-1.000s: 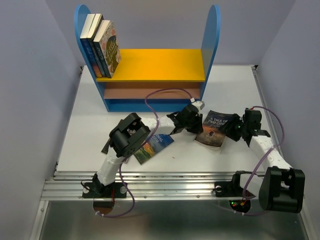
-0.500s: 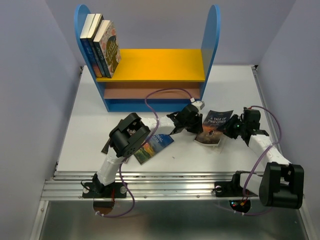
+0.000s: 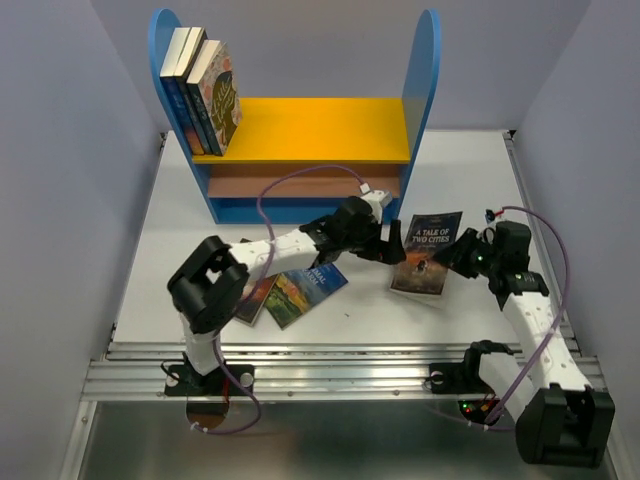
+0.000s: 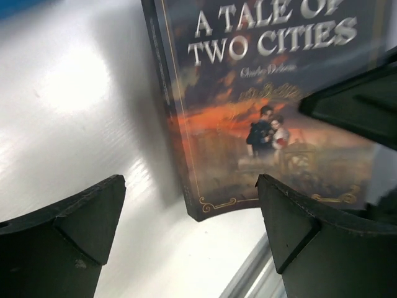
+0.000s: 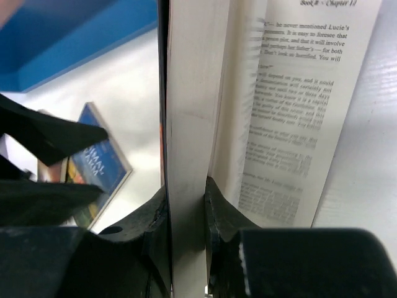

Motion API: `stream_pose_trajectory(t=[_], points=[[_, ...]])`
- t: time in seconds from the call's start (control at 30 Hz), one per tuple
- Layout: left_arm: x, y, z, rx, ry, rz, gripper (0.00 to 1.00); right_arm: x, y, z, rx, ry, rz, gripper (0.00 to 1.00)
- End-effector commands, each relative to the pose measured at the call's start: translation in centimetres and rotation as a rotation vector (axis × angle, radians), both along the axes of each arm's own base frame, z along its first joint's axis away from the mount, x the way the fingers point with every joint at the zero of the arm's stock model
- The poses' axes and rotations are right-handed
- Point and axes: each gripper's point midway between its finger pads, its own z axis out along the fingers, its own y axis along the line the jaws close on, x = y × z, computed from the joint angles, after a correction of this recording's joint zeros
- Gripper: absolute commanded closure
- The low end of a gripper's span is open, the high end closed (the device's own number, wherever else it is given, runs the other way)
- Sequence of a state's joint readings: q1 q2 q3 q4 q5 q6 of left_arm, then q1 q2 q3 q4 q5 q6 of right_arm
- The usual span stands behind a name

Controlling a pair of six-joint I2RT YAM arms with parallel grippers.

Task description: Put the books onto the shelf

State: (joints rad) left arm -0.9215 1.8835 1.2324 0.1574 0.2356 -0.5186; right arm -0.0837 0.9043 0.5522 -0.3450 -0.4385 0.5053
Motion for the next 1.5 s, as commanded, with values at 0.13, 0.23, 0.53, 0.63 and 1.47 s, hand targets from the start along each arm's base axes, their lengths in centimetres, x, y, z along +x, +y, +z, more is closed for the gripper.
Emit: stream_pose_trajectory(t=[0.13,0.23,0.53,0.63,1.47], points=[[-0.6,5.0,14.8,-0.263,-0.206,0.008,0.01,-0.9,2.5,13.3,-0.013,-0.440,0.197,0.99],[-1.3,7.4,18.1,-0.337,-0.274,0.011,0.01,-2.7,4.1,16.0,0.027,-0.521,0.310,0.99],[-3.5,9.6,21.0,-0.462,-0.336,-0.068,0.01,-9.0,8.0,25.0,0.143,-0.822,0.617,0.99],[-3.7,9.2,20.7,-0.481,-0.317,-0.088,0.01,-9.8,8.2,26.1,0.158,-0.852,0.634,0.99],[-6.5,6.3,26.3,-0.707,-0.365,-0.351,0.70,-9.6,8.5,24.9,0.209,-0.812,0.659,0.99]])
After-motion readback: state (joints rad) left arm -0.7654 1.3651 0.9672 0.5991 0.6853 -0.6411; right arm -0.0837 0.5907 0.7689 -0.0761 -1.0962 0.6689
